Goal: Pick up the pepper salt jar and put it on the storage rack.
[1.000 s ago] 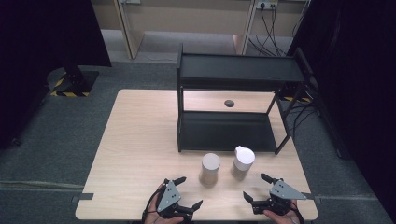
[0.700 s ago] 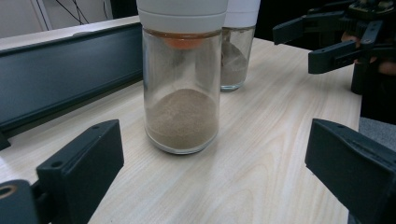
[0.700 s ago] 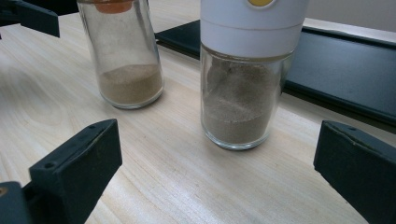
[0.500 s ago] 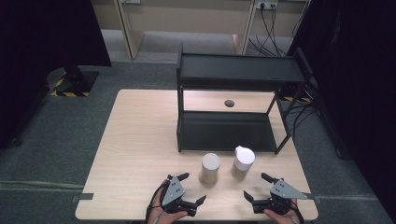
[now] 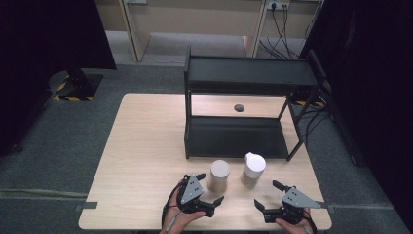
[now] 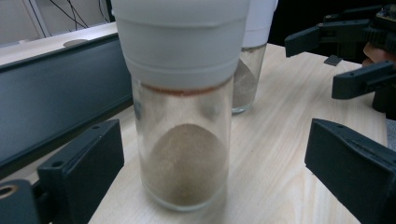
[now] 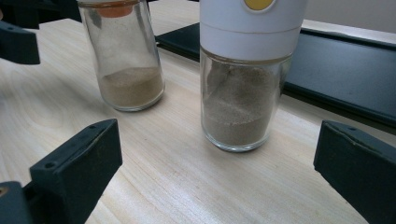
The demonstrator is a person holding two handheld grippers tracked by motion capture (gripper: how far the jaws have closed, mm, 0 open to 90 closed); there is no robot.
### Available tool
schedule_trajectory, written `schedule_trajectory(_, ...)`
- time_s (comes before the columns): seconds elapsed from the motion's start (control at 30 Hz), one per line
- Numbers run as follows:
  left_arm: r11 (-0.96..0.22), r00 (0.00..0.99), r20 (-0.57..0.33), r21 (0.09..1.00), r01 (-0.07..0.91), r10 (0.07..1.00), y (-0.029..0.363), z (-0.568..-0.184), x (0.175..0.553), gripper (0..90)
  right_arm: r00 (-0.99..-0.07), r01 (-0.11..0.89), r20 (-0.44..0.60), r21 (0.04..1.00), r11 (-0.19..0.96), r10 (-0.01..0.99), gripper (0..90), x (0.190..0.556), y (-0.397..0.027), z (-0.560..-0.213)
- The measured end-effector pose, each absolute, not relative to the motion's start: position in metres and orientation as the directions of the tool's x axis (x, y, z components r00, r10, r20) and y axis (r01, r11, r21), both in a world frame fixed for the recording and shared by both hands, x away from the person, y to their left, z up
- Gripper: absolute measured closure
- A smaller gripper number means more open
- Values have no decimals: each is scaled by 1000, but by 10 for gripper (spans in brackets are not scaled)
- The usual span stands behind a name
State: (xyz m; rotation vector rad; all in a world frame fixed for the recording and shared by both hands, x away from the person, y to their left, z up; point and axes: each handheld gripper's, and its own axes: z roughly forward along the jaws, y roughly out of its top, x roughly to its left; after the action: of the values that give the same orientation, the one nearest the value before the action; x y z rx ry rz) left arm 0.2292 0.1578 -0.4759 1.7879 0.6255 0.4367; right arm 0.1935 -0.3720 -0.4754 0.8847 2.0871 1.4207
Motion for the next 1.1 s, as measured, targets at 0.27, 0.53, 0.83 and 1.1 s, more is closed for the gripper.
schedule_trajectory(0.27, -238, 796, -17, 950, 202, 606, 149, -470, 241, 42, -687, 250, -16, 934, 257, 727, 15, 194, -372, -476)
schedule_trajectory(0.53, -243, 794, -15, 948, 204, 608, 143, -465, 250, 49, -686, 251, -16, 934, 256, 727, 15, 194, -372, -476)
schedule_trajectory(0.83, -257, 797, -6, 945, 202, 603, 133, -459, 260, 96, -688, 250, -17, 933, 258, 726, 15, 194, -372, -476)
schedule_trajectory(1.1, -272, 793, 11, 942, 195, 609, 132, -456, 266, 290, -689, 249, -16, 934, 257, 725, 15, 194, -373, -476)
